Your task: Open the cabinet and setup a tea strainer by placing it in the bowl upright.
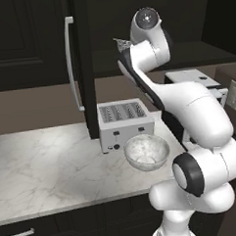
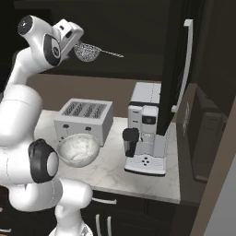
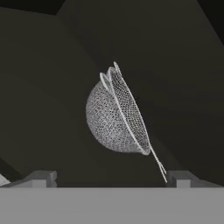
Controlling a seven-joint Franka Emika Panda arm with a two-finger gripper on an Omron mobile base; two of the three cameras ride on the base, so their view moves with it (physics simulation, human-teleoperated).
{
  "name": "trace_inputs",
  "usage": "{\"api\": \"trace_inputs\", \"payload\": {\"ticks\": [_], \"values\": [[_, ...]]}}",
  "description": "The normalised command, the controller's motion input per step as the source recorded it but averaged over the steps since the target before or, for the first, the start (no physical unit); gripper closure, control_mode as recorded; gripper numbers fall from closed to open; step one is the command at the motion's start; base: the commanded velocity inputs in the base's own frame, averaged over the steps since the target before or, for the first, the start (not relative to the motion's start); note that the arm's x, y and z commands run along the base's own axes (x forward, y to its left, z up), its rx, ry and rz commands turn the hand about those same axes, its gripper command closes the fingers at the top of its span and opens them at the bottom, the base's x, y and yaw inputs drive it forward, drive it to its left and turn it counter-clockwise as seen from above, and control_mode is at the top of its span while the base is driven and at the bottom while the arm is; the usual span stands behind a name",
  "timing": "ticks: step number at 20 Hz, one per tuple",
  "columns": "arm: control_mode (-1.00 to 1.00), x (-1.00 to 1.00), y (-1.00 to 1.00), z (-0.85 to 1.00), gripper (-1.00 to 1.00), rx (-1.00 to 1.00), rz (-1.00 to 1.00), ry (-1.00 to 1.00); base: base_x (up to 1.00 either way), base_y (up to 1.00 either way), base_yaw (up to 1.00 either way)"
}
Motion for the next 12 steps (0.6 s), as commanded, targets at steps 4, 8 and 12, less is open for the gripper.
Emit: {"api": "trace_inputs", "payload": {"ticks": [4,8,12], "values": [[-1.00,0.36,0.00,-0.07,-1.00,0.00,0.00,0.06,0.00,0.00,0.00],[-1.00,0.36,0.00,-0.06,-1.00,0.00,0.00,0.05,0.00,0.00,0.00],[-1.00,0.33,0.00,-0.03,-1.00,0.00,0.00,0.05,0.00,0.00,0.00]]}}
